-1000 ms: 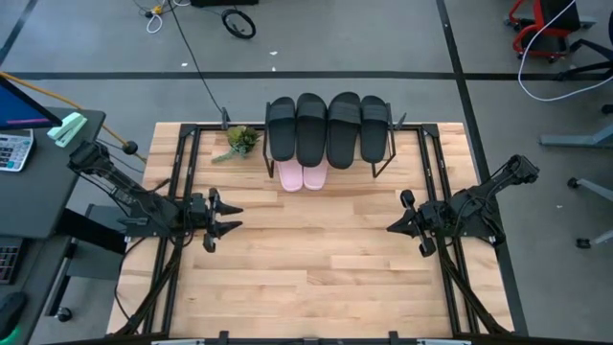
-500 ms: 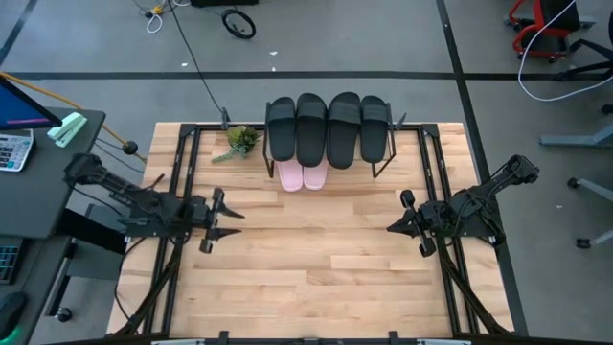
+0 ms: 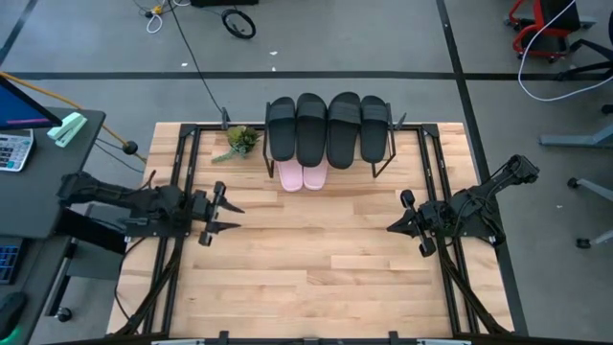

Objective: Pick and place slides into the shelf
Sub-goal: Return to Home Position

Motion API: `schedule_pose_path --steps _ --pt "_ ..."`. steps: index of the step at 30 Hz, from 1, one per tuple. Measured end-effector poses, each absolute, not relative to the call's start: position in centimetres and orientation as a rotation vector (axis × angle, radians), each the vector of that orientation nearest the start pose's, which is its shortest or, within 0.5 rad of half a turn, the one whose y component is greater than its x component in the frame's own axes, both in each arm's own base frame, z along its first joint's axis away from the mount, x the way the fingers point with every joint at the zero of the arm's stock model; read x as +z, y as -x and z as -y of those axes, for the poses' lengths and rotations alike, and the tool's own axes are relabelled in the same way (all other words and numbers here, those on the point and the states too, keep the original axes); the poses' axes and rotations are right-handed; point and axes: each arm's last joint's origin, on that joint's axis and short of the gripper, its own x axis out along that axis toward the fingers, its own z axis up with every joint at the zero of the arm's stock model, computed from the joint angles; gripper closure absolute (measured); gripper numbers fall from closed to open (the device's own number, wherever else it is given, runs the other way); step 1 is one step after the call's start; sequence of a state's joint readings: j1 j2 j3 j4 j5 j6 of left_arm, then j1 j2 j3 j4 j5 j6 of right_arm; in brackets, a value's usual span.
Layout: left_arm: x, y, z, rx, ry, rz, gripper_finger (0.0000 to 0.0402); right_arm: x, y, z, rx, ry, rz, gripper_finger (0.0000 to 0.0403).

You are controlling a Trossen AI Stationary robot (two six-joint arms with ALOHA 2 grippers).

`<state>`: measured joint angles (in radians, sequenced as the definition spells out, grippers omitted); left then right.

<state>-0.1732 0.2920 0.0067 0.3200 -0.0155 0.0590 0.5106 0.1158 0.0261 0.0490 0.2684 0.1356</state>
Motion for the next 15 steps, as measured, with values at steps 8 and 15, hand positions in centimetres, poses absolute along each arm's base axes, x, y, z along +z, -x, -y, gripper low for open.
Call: schedule_pose_path --steps 8,15 --pt "17.3 -10.9 1.0 -0.222 -0.064 0.058 0.0212 16.8 -9.3 -4.4 0.239 -0.119 -0.054 0.0389" --pt "16.9 -10.0 0.8 -0.21 -0.041 0.033 0.0212 16.8 -9.3 -4.4 0.239 -0.119 -0.054 0.0389"
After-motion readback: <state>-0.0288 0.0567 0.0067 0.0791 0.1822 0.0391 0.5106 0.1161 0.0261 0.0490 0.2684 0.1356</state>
